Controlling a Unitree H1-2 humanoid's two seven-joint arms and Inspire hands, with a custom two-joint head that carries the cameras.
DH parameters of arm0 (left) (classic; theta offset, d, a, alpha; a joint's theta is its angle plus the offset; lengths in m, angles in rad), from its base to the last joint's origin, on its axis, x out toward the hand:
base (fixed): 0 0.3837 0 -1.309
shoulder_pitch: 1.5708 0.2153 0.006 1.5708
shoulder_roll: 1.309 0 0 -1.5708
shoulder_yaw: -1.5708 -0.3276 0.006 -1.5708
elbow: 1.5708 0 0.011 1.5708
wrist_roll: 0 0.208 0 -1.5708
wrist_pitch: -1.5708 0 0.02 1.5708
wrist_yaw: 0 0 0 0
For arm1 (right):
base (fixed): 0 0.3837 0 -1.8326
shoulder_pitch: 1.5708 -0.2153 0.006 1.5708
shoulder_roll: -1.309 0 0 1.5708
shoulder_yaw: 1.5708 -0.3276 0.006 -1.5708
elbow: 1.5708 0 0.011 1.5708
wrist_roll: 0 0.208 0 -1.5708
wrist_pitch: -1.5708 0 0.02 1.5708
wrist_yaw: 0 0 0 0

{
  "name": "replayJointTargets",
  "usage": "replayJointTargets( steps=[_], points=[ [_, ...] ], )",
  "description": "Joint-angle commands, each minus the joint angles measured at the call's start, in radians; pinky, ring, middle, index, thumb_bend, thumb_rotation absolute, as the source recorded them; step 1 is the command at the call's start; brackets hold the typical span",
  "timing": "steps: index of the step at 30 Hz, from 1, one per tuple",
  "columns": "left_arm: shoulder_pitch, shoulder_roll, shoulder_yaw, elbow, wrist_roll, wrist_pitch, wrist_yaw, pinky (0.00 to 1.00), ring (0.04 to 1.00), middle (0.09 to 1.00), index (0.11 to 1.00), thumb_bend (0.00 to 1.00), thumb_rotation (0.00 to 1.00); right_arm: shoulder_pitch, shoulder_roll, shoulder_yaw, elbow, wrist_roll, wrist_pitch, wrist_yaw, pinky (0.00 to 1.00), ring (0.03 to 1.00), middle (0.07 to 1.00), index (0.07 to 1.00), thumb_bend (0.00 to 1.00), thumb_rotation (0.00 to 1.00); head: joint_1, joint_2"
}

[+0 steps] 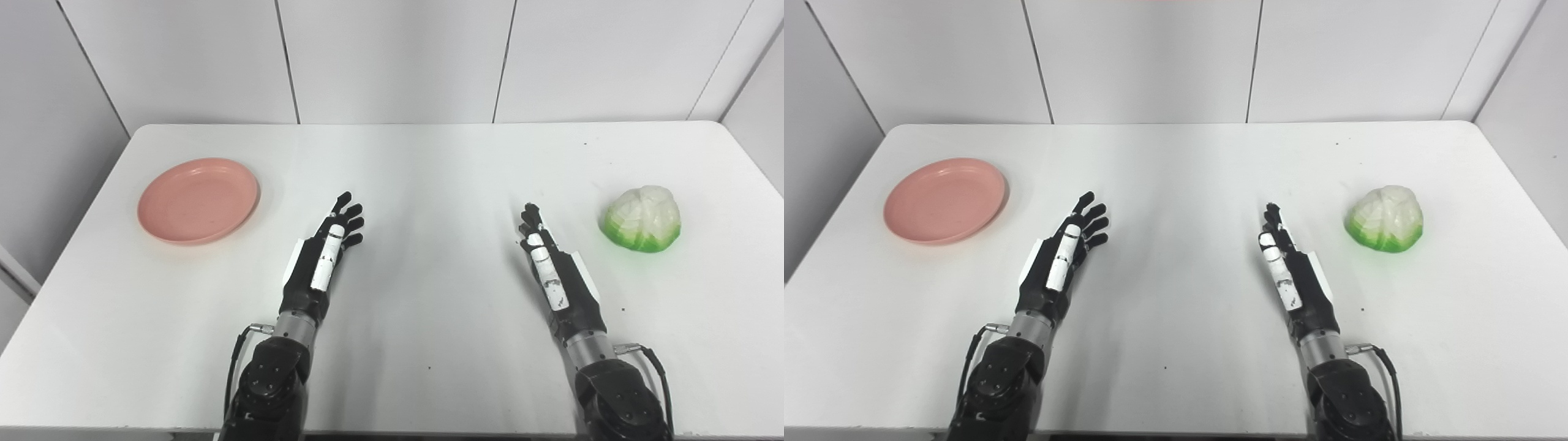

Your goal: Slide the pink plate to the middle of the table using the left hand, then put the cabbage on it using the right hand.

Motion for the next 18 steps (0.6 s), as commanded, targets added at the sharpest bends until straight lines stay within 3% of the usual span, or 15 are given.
replayJointTargets(
  steps=[1, 18],
  points=[
    [0.018, 0.007, 0.000, 0.028, 0.006, 0.014, -0.003, 0.86, 0.898, 0.918, 0.924, 0.46, 1.00, -0.011, 0.003, 0.003, -0.003, 0.002, -0.001, 0.001, 0.99, 1.000, 1.000, 1.000, 0.45, 1.00, 0.002, 0.001],
    [0.015, 0.009, -0.007, 0.035, 0.014, 0.001, -0.001, 0.89, 0.912, 0.931, 0.932, 0.45, 1.00, -0.014, 0.001, -0.002, 0.003, 0.015, -0.007, 0.006, 1.00, 1.000, 1.000, 1.000, 0.43, 1.00, 0.009, 0.003]
  ],
)
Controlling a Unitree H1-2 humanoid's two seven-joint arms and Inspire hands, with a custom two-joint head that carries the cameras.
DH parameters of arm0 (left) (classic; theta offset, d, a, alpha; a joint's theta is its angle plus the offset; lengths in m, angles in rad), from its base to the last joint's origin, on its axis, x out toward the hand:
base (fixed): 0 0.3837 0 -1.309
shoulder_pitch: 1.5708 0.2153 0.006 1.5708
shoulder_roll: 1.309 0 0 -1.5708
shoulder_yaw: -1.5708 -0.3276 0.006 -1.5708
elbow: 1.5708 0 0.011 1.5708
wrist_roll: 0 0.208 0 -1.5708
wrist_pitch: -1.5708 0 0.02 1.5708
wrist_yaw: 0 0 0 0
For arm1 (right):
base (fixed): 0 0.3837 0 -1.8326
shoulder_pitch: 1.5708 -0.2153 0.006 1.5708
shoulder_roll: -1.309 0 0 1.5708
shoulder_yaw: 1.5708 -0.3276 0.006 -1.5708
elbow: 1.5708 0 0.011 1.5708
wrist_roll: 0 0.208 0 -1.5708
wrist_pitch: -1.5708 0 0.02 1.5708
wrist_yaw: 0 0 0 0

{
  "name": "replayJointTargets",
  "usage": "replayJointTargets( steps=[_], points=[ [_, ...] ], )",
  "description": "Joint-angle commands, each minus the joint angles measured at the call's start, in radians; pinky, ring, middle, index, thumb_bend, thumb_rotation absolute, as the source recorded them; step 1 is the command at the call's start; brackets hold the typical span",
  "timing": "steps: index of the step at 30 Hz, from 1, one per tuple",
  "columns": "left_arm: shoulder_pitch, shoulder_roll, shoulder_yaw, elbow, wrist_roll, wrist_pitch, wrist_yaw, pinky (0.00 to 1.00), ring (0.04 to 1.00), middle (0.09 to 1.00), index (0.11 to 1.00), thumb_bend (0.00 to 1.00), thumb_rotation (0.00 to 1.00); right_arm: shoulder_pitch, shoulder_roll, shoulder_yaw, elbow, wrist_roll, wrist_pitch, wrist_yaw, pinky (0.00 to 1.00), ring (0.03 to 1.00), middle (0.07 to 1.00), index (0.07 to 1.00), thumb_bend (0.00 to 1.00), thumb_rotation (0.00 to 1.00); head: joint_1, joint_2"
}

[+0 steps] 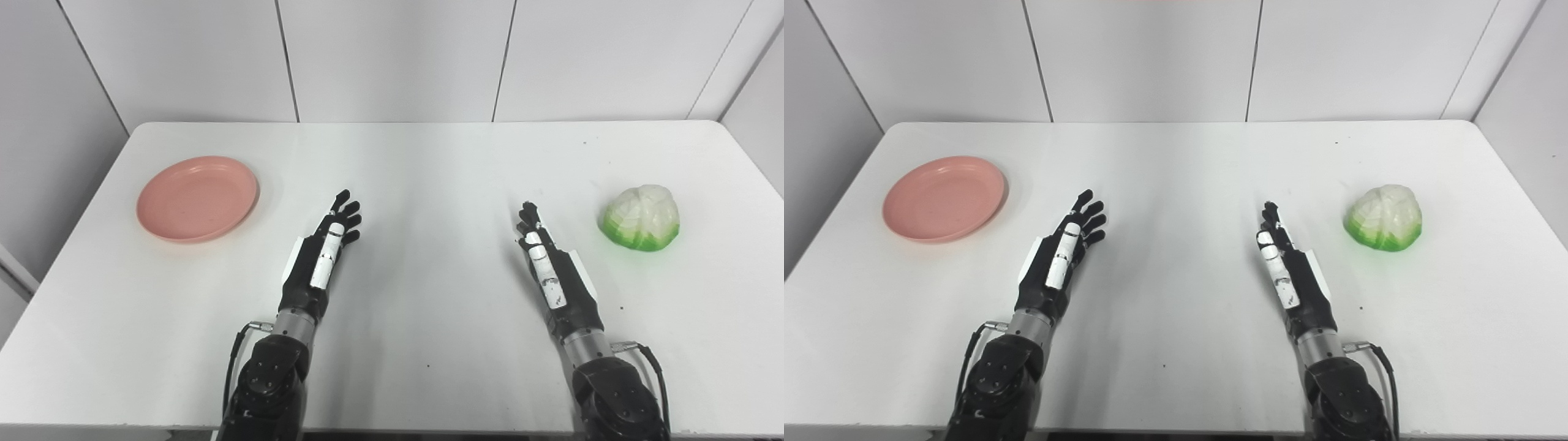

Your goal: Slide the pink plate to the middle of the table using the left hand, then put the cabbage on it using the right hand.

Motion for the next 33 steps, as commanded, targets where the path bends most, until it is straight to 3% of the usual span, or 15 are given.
replayJointTargets(
  steps=[1, 6, 9, 12, 16, 21, 28, 33],
  points=[
    [0.019, 0.008, -0.003, 0.023, 0.013, 0.011, -0.001, 0.88, 0.912, 0.931, 0.932, 0.45, 1.00, -0.013, 0.002, 0.000, -0.001, 0.006, -0.007, 0.002, 1.00, 1.000, 1.000, 1.000, 0.43, 1.00, 0.000, 0.001],
    [0.018, 0.006, -0.004, 0.024, 0.011, 0.012, -0.002, 0.88, 0.911, 0.930, 0.931, 0.44, 1.00, -0.011, 0.001, -0.002, 0.000, 0.013, -0.010, 0.005, 0.99, 1.000, 1.000, 1.000, 0.43, 1.00, 0.012, -0.005],
    [0.016, 0.000, -0.010, 0.040, 0.013, 0.000, -0.002, 0.89, 0.912, 0.931, 0.934, 0.45, 1.00, -0.009, -0.005, -0.007, 0.004, 0.017, -0.015, 0.006, 0.99, 1.000, 1.000, 1.000, 0.43, 1.00, 0.081, -0.028],
    [0.011, -0.015, -0.025, 0.066, 0.025, -0.022, 0.005, 0.89, 0.909, 0.928, 0.932, 0.46, 1.00, -0.008, -0.026, -0.015, 0.020, 0.028, -0.038, 0.018, 1.00, 1.000, 1.000, 1.000, 0.41, 1.00, 0.200, -0.066],
    [0.000, -0.046, -0.036, 0.109, 0.033, -0.046, 0.015, 0.91, 0.919, 0.938, 0.940, 0.45, 1.00, -0.006, -0.051, -0.026, 0.036, 0.056, -0.065, 0.043, 1.00, 1.000, 1.000, 1.000, 0.41, 1.00, 0.274, -0.106],
    [-0.015, -0.072, -0.043, 0.150, 0.064, -0.063, 0.043, 0.88, 0.916, 0.933, 0.934, 0.42, 1.00, -0.005, -0.059, -0.034, 0.023, 0.056, -0.029, 0.040, 1.00, 1.000, 1.000, 1.000, 0.41, 1.00, 0.296, -0.127],
    [-0.031, -0.073, -0.040, 0.201, 0.073, -0.102, 0.050, 0.88, 0.917, 0.931, 0.931, 0.43, 1.00, -0.015, -0.055, -0.036, 0.052, 0.069, -0.066, 0.043, 1.00, 1.000, 1.000, 1.000, 0.33, 1.00, 0.302, -0.141],
    [-0.040, -0.073, -0.033, 0.213, 0.066, -0.110, 0.052, 0.88, 0.918, 0.932, 0.932, 0.43, 1.00, -0.018, -0.051, -0.036, 0.051, 0.074, -0.057, 0.043, 1.00, 1.000, 1.000, 1.000, 0.34, 1.00, 0.307, -0.142]
  ],
)
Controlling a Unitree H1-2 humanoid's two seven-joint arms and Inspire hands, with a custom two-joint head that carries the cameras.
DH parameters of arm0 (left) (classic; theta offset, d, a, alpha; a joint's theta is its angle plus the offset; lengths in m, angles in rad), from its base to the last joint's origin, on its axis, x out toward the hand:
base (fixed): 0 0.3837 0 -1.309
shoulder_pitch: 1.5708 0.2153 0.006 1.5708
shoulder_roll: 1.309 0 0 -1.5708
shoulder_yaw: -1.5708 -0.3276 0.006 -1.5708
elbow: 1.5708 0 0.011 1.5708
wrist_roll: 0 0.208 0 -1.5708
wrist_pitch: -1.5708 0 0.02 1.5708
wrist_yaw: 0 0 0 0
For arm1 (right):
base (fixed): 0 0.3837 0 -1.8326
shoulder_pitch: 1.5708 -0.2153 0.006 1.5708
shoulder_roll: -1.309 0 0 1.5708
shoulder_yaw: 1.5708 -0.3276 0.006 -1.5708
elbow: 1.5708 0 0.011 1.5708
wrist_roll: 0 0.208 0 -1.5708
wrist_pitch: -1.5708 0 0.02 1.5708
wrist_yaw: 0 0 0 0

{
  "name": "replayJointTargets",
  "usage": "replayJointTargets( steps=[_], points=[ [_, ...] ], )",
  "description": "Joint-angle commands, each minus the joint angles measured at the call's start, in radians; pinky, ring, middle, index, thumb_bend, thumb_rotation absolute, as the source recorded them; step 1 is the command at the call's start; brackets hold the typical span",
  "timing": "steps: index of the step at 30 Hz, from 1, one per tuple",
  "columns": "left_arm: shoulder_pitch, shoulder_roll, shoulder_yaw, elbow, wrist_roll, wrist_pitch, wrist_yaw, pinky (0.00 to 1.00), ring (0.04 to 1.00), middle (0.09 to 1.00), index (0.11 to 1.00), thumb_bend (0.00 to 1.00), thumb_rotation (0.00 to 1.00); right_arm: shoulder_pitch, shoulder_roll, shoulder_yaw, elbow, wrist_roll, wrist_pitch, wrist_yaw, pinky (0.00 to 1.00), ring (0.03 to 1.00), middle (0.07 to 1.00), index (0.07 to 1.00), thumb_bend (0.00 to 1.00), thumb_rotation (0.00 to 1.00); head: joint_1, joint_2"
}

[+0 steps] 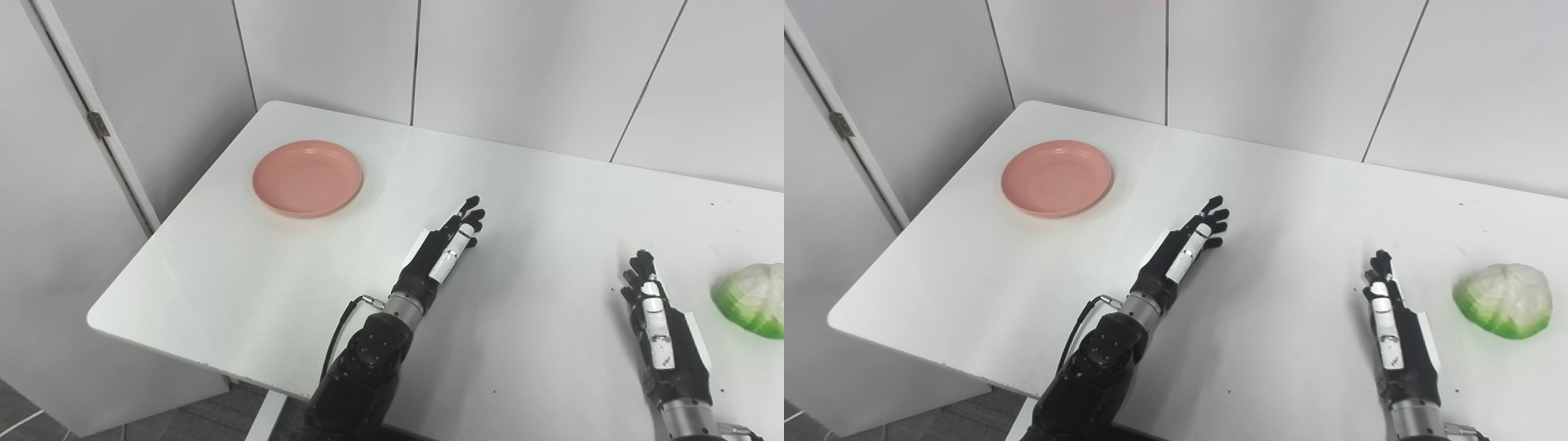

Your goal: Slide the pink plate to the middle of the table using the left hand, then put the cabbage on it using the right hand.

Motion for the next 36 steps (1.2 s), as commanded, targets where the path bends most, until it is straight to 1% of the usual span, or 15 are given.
replayJointTargets(
  steps=[1, 6, 13, 17, 19, 21, 24, 29, 36],
  points=[
    [0.040, -0.001, 0.003, 0.067, -0.002, -0.036, 0.006, 0.88, 0.919, 0.932, 0.932, 0.43, 1.00, -0.002, -0.002, -0.009, 0.013, 0.008, -0.038, 0.002, 1.00, 1.000, 1.000, 1.000, 0.34, 1.00, 0.003, -0.001],
    [0.037, -0.005, 0.010, 0.036, -0.010, -0.026, 0.005, 0.89, 0.925, 0.938, 0.934, 0.43, 1.00, -0.003, 0.004, -0.008, 0.010, 0.013, -0.034, 0.003, 1.00, 1.000, 1.000, 1.000, 0.35, 1.00, 0.012, -0.004],
    [0.019, -0.012, 0.027, -0.061, -0.016, 0.008, 0.008, 0.93, 0.943, 0.963, 0.954, 0.44, 1.00, -0.003, 0.007, -0.001, 0.009, -0.013, -0.031, -0.008, 1.00, 1.000, 1.000, 1.000, 0.34, 1.00, 0.016, -0.009],
    [-0.014, -0.009, 0.033, -0.130, -0.007, 0.059, 0.010, 0.95, 0.955, 0.967, 0.961, 0.45, 1.00, -0.003, 0.012, 0.001, 0.003, -0.024, -0.028, -0.014, 1.00, 1.000, 1.000, 1.000, 0.33, 1.00, 0.027, -0.008],
    [-0.039, -0.009, 0.039, -0.155, -0.004, 0.066, 0.015, 0.94, 0.954, 0.962, 0.961, 0.43, 1.00, -0.002, 0.010, 0.004, 0.001, -0.036, -0.028, -0.016, 1.00, 1.000, 1.000, 1.000, 0.33, 1.00, 0.030, -0.007],
    [-0.069, -0.008, 0.050, -0.171, -0.012, 0.066, 0.019, 0.93, 0.949, 0.953, 0.954, 0.42, 1.00, -0.003, 0.008, 0.005, 0.000, -0.039, -0.027, -0.013, 1.00, 1.000, 1.000, 1.000, 0.32, 1.00, 0.032, -0.008],
    [-0.105, -0.004, 0.065, -0.214, -0.019, 0.105, 0.022, 0.96, 0.956, 0.954, 0.951, 0.43, 1.00, -0.003, 0.008, 0.004, 0.000, -0.038, -0.024, -0.009, 1.00, 1.000, 1.000, 1.000, 0.31, 1.00, 0.035, -0.009],
    [-0.160, 0.009, 0.095, -0.268, -0.014, 0.128, 0.033, 0.97, 0.952, 0.959, 0.957, 0.45, 1.00, -0.007, 0.007, 0.002, 0.013, -0.037, -0.042, -0.007, 1.00, 1.000, 1.000, 1.000, 0.30, 1.00, 0.041, -0.010],
    [-0.230, 0.050, 0.183, -0.307, -0.055, 0.137, 0.046, 0.95, 0.954, 0.972, 0.978, 0.46, 1.00, -0.010, 0.009, -0.002, 0.014, -0.033, -0.034, -0.009, 1.00, 1.000, 1.000, 1.000, 0.33, 1.00, 0.056, -0.014]
  ],
)
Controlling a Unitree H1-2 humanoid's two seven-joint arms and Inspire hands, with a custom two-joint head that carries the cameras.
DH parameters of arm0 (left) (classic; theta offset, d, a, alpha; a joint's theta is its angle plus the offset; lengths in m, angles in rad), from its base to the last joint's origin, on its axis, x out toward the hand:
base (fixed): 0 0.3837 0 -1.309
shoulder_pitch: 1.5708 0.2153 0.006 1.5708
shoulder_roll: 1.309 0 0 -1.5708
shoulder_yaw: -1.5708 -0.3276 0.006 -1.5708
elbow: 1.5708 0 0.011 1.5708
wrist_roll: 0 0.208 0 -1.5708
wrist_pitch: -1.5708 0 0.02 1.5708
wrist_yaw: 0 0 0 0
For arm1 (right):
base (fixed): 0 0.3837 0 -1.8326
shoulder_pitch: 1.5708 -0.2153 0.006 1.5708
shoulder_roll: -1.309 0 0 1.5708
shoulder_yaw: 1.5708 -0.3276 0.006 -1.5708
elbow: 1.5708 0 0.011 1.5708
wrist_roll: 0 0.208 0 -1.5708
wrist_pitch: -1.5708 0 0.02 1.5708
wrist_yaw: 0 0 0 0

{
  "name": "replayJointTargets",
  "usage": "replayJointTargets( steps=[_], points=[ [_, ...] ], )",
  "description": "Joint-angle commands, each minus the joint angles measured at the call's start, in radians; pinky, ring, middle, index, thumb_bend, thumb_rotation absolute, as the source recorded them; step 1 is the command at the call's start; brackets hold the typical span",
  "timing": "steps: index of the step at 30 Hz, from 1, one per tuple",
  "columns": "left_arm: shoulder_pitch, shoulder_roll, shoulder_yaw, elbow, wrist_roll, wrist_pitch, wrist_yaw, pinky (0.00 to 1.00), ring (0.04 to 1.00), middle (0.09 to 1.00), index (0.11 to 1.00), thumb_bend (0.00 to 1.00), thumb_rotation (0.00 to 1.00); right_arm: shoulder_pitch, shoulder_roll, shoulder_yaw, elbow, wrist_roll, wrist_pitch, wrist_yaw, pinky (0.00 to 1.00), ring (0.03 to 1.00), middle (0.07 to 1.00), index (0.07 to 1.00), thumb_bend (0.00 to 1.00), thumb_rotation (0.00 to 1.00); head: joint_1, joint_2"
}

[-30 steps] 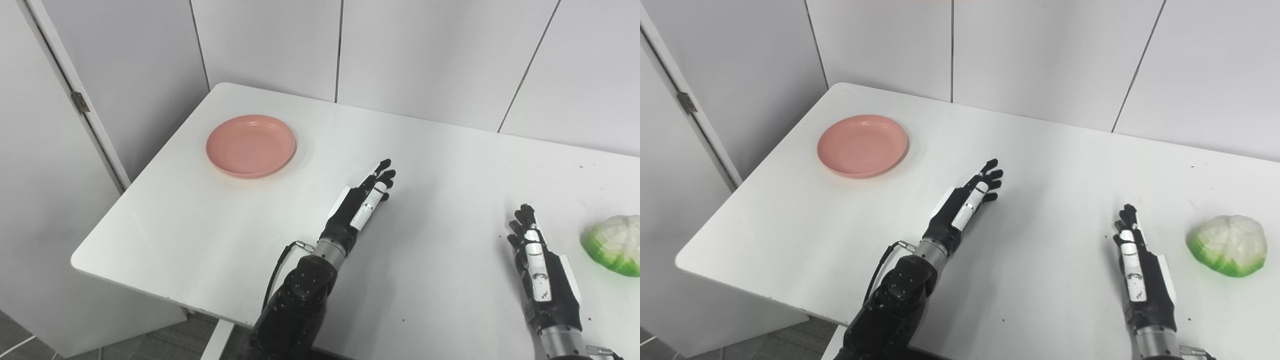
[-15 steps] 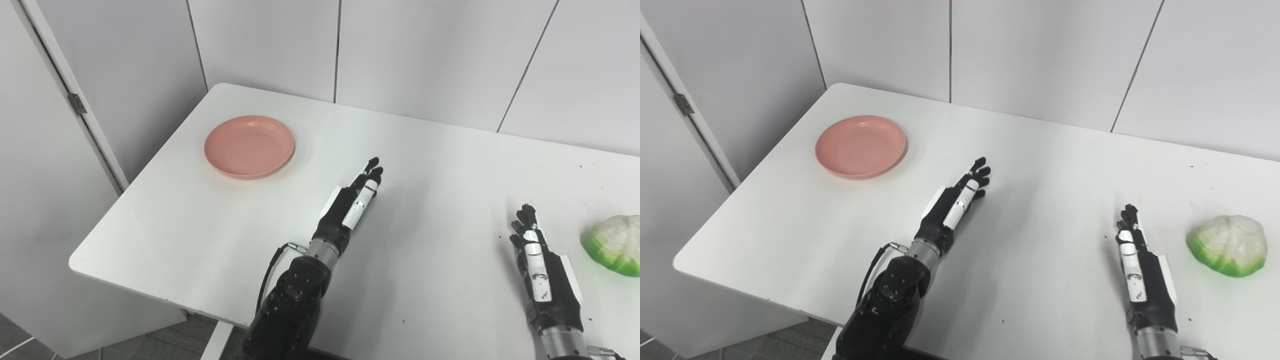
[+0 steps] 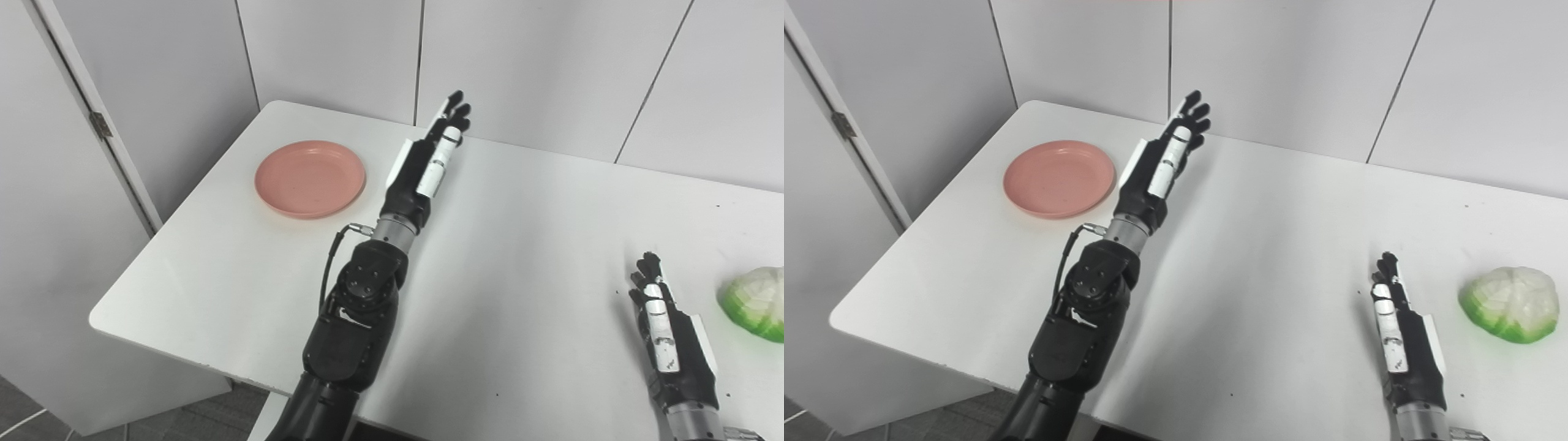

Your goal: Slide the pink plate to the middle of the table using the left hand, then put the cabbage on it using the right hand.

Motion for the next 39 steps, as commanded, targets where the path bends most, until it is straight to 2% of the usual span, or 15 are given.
replayJointTargets(
  steps=[1, 6, 9, 12, 14, 19, 23, 30, 33, 39],
  points=[
    [-0.070, 0.021, 0.030, -0.046, -0.020, -0.003, 0.019, 0.95, 0.961, 0.976, 0.980, 0.45, 1.00, -0.003, 0.001, -0.006, 0.018, 0.011, -0.032, -0.001, 1.00, 1.000, 1.000, 1.000, 0.33, 1.00, 0.002, 0.001],
    [-0.103, 0.048, 0.095, -0.061, -0.065, 0.025, 0.040, 0.98, 0.976, 0.983, 0.975, 0.47, 1.00, -0.003, -0.003, -0.004, 0.020, 0.009, -0.035, 0.004, 1.00, 1.000, 1.000, 1.000, 0.32, 1.00, 0.004, 0.000],
    [-0.115, 0.076, 0.133, -0.043, -0.076, 0.010, 0.055, 0.98, 0.977, 0.987, 0.976, 0.48, 1.00, -0.002, -0.003, -0.005, 0.021, 0.012, -0.032, 0.004, 1.00, 1.000, 1.000, 1.000, 0.33, 1.00, 0.005, -0.011],
    [-0.126, 0.090, 0.170, -0.022, -0.089, -0.007, 0.080, 0.93, 0.956, 0.967, 0.957, 0.44, 1.00, -0.003, -0.003, -0.006, 0.023, 0.019, -0.035, 0.008, 1.00, 1.000, 1.000, 1.000, 0.34, 1.00, 0.008, -0.013],
    [-0.132, 0.108, 0.191, -0.009, -0.095, -0.016, 0.090, 0.94, 0.957, 0.969, 0.960, 0.43, 1.00, -0.003, -0.001, -0.009, 0.023, 0.030, -0.033, 0.012, 1.00, 1.000, 1.000, 1.000, 0.34, 1.00, 0.011, -0.012],
    [-0.147, 0.153, 0.229, 0.010, -0.112, -0.011, 0.104, 0.98, 0.977, 0.986, 0.974, 0.42, 1.00, 0.000, -0.003, -0.004, 0.009, 0.017, -0.023, 0.005, 1.00, 1.000, 1.000, 1.000, 0.32, 1.00, 0.020, -0.012],
    [-0.163, 0.193, 0.266, 0.035, -0.130, -0.018, 0.120, 0.97, 0.973, 0.976, 0.965, 0.42, 1.00, 0.003, 0.000, -0.008, 0.000, 0.027, -0.011, 0.008, 1.00, 1.000, 1.000, 1.000, 0.31, 1.00, 0.025, -0.012],
    [-0.177, 0.270, 0.321, 0.102, -0.157, -0.021, 0.130, 0.94, 0.946, 0.948, 0.938, 0.43, 1.00, 0.003, -0.005, -0.008, 0.008, 0.026, -0.029, 0.010, 1.00, 1.000, 1.000, 1.000, 0.27, 1.00, 0.027, -0.008],
    [-0.173, 0.301, 0.344, 0.141, -0.173, -0.045, 0.131, 0.93, 0.943, 0.946, 0.934, 0.43, 1.00, 0.005, -0.002, -0.009, -0.006, 0.031, -0.001, 0.009, 1.00, 1.000, 1.000, 1.000, 0.29, 1.00, 0.027, -0.006],
    [-0.164, 0.345, 0.367, 0.210, -0.186, -0.091, 0.126, 0.94, 0.945, 0.951, 0.944, 0.44, 1.00, 0.005, -0.002, -0.009, -0.005, 0.038, -0.008, 0.014, 1.00, 1.000, 1.000, 1.000, 0.30, 1.00, 0.027, -0.005]
  ],
)
